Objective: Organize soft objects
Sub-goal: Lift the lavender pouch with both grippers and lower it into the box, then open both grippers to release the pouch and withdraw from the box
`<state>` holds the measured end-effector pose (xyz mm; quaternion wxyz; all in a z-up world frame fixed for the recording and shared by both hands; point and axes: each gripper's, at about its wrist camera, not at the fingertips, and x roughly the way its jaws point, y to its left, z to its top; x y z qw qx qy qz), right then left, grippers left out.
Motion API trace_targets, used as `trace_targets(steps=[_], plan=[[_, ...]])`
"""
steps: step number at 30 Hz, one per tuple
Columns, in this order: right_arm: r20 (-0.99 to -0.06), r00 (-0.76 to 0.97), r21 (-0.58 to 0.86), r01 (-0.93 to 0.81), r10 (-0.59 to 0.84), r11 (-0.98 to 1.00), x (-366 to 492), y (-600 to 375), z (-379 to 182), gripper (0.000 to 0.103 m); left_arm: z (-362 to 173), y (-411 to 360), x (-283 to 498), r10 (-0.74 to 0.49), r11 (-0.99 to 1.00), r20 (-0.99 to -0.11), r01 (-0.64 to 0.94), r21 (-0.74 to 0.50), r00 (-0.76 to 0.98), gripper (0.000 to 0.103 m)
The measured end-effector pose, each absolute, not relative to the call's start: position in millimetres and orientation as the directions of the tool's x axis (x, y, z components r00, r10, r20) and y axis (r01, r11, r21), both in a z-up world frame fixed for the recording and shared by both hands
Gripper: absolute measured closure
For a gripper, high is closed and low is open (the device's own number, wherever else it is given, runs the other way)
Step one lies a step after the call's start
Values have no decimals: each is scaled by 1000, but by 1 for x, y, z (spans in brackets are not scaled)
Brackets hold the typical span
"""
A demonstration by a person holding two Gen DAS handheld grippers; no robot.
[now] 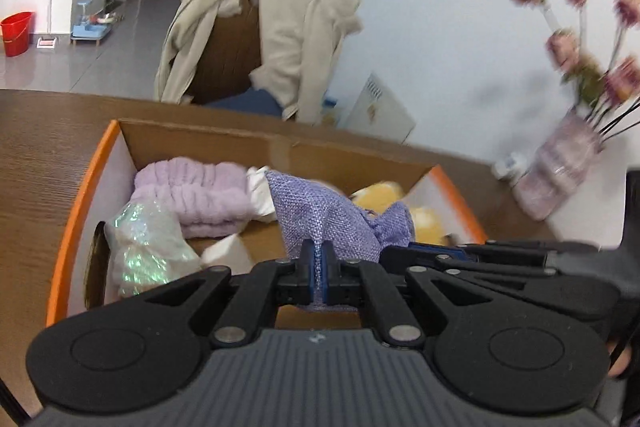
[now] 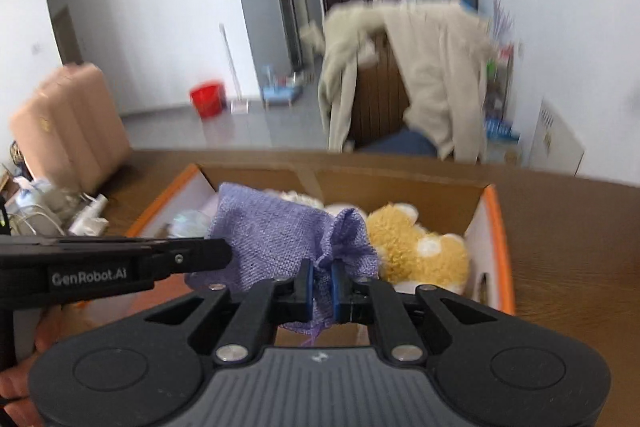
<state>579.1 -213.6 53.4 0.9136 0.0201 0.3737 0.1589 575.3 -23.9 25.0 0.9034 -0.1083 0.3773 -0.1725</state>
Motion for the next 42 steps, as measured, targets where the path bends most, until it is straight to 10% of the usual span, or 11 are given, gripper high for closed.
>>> trace_targets(steps=[8, 12, 17, 30, 42], plan=[[-806, 481, 295, -180, 345, 939, 642, -219, 4, 93, -10, -24, 609, -333, 943, -774, 175, -284, 539, 93], [-806, 483, 292, -176, 341, 940, 641, -219, 6, 88, -3, -27, 603, -297, 955, -778, 178, -238, 554, 72], [-798, 505, 282, -170, 329, 944, 631, -224, 24, 66, 27, -33, 582, -260, 965, -747, 197, -175, 612, 52], [-705, 661, 220, -143, 259, 965, 530, -273, 127, 46, 124, -24, 485, -163, 984, -633, 171, -49, 757, 15], [-530, 836, 64, -124, 139, 990, 412, -277, 163, 19, 150, -20, 376, -132, 990, -479, 142, -16, 868, 1]])
